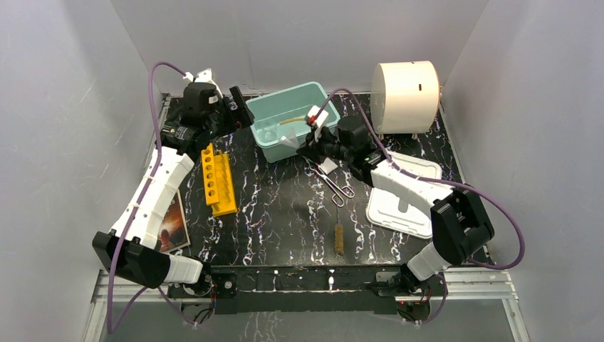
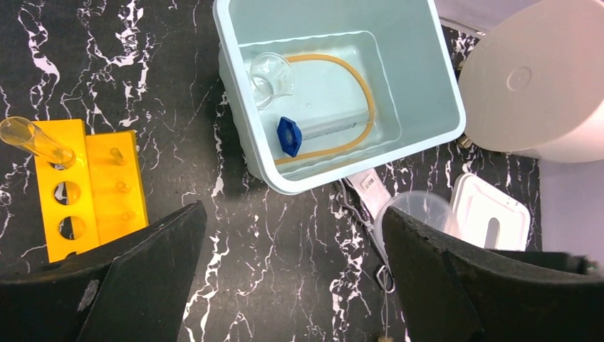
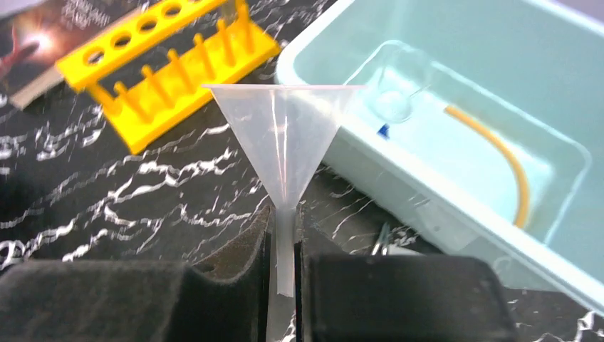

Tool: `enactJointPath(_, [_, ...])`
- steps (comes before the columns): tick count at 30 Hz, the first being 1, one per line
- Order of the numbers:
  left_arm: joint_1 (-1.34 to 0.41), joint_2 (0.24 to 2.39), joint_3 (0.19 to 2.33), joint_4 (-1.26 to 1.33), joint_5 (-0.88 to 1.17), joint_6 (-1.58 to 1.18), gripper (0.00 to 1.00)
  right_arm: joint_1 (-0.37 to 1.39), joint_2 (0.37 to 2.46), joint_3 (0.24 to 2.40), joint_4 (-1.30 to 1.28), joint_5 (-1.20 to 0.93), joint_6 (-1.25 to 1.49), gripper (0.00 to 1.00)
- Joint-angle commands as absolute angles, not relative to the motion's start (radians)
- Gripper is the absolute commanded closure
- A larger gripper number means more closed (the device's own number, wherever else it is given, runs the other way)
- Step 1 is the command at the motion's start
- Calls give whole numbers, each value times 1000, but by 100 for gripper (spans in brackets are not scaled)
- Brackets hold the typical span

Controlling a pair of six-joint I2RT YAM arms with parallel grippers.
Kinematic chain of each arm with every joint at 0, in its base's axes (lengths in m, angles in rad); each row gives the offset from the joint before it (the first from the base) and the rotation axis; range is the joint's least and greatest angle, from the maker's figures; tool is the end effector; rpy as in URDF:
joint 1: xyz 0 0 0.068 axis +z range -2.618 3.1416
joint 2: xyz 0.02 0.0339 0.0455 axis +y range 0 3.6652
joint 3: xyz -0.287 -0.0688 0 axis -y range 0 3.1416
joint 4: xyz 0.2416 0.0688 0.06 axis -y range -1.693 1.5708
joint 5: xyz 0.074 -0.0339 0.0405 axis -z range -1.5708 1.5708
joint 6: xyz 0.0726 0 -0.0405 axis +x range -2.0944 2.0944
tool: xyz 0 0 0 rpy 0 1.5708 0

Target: Organize the chemistry lab equipment

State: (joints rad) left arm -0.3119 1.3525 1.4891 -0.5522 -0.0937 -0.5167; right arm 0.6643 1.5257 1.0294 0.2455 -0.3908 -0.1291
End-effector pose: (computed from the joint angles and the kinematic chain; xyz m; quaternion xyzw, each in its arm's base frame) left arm 0.3094 -0.0926 0.4270 -0.1110 0.8299 -0.1836 0.5151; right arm 0.2859 0.2590 0.3029 -0.4092 0.6688 0.3070 0.5395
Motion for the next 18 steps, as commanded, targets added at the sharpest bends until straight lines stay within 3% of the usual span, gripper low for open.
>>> enactJointPath(1, [-315, 1347, 1500, -519, -72, -545, 7, 614, 1529, 1157, 336, -362, -38, 100])
enactJointPath(12, [-316, 1376, 1494, -512, -9, -567, 8, 497, 1770, 1446, 314, -393, -158, 100])
enactJointPath(18, [-315, 1396, 1492, -523, 0, -576, 8, 449, 1920, 1618, 176, -486, -311, 100])
